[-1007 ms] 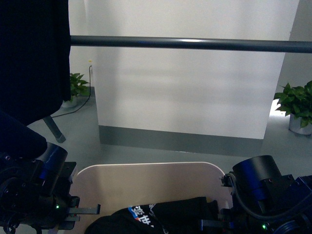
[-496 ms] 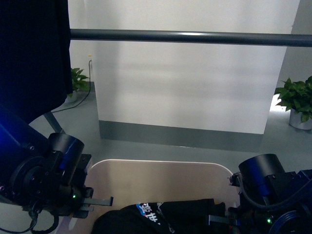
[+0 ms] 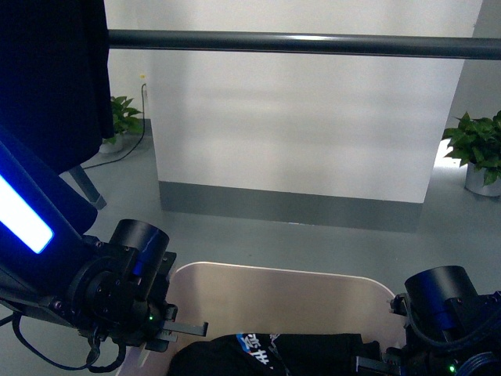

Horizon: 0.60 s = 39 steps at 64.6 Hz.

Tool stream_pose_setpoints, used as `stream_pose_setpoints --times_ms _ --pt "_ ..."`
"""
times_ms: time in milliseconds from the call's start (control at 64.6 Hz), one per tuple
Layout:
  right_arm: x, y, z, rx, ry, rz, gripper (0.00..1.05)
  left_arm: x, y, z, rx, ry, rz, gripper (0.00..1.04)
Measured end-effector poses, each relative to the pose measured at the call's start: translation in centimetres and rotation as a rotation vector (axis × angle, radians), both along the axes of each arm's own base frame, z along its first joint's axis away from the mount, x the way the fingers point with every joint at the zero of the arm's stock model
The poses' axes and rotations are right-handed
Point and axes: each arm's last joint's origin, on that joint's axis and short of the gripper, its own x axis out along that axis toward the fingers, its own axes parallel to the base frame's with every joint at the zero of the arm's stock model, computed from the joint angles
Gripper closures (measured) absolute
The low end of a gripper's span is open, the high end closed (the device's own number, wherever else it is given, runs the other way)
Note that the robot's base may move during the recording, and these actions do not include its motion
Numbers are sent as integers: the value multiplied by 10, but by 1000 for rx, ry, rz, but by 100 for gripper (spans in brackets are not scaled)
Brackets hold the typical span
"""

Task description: Move hamper under clothes hanger

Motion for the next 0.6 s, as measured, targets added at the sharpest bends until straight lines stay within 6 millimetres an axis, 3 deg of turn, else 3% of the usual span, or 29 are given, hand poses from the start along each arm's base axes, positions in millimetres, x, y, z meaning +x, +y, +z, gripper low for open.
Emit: stream_pose_setpoints --times_ms 403,604 --pt "6 -2 -3 0 0 -7 98 0 0 -1 1 16 -1 100" --pt "8 -3 -2 -41 -13 -33 68 3 1 2 -8 11 1 68"
